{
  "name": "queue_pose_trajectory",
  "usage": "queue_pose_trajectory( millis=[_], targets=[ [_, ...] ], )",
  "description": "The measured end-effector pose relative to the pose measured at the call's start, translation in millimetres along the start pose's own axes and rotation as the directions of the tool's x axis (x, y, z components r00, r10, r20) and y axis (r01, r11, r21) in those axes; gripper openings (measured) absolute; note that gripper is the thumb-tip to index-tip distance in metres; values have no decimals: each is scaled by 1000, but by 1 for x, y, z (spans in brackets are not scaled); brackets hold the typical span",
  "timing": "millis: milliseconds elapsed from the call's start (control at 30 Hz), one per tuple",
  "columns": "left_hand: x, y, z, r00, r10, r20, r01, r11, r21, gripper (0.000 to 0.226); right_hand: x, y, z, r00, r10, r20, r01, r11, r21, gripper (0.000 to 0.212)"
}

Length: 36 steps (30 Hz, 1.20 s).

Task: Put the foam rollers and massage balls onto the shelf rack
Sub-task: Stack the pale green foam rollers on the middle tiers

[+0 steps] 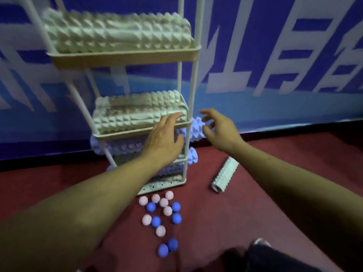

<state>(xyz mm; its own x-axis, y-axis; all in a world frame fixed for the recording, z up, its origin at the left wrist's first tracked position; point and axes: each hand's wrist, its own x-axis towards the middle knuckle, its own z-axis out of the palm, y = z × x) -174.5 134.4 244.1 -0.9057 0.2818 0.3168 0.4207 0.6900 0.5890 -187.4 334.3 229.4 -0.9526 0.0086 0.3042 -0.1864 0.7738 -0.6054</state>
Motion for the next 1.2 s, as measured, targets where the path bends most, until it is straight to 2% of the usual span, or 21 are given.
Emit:
queue_pose_trajectory(
  millis=[67, 133, 300, 433, 567, 667, 767, 800, 900, 967, 1033, 1100, 1133, 1200],
  targets=[
    [-9, -8, 47, 996, 4, 88, -1, 1000, -27, 58, -23, 56, 20, 980, 198, 33, -199, 980, 11, 47],
    [-11, -20, 88, 986, 7, 165, 1, 999, -49, 57, -40, 109, 41, 929, 364, 64, -366, 931, 7, 51],
    [3, -61, 178, 960, -19, 280, 40, 997, -71, 55, -59, 217, 104, 768, 634, 88, -640, 767, 55, 49],
    [5, -110, 242, 941, -36, 336, 71, 993, -95, 52, -57, 283, 169, 678, 727, 108, -734, 677, 53, 59],
    [5, -147, 286, 924, -52, 379, 99, 990, -104, 51, -49, 333, 219, 605, 793, 70, -796, 602, 61, 73],
    [4, -165, 305, 920, -58, 388, 120, 983, -137, 50, -45, 356, 238, 502, 863, 60, -862, 495, 108, 85],
    [1, -174, 318, 923, -66, 380, 139, 976, -170, 52, -46, 373, 251, 384, 920, 81, -905, 357, 231, 102],
    [-2, -177, 322, 918, -82, 387, 162, 970, -179, 53, -48, 377, 256, 366, 925, 105, -908, 331, 257, 106],
    [-8, -185, 332, 909, -107, 404, 198, 961, -191, 54, -57, 387, 268, 421, 886, 193, -890, 363, 275, 106],
    [-10, -188, 336, 905, -111, 410, 204, 960, -191, 54, -62, 390, 270, 442, 875, 199, -870, 364, 331, 102],
    [-13, -187, 338, 901, -128, 413, 225, 955, -194, 55, -65, 386, 268, 427, 866, 258, -846, 283, 451, 92],
    [-15, -181, 335, 897, -162, 411, 270, 937, -220, 57, -69, 367, 260, 397, 852, 342, -793, 131, 596, 79],
    [-17, -174, 331, 894, -177, 412, 294, 925, -240, 58, -71, 357, 252, 387, 855, 346, -761, 84, 643, 88],
    [-19, -156, 318, 892, -174, 417, 309, 908, -283, 59, -78, 332, 230, 400, 844, 358, -762, 90, 641, 114]
  ],
)
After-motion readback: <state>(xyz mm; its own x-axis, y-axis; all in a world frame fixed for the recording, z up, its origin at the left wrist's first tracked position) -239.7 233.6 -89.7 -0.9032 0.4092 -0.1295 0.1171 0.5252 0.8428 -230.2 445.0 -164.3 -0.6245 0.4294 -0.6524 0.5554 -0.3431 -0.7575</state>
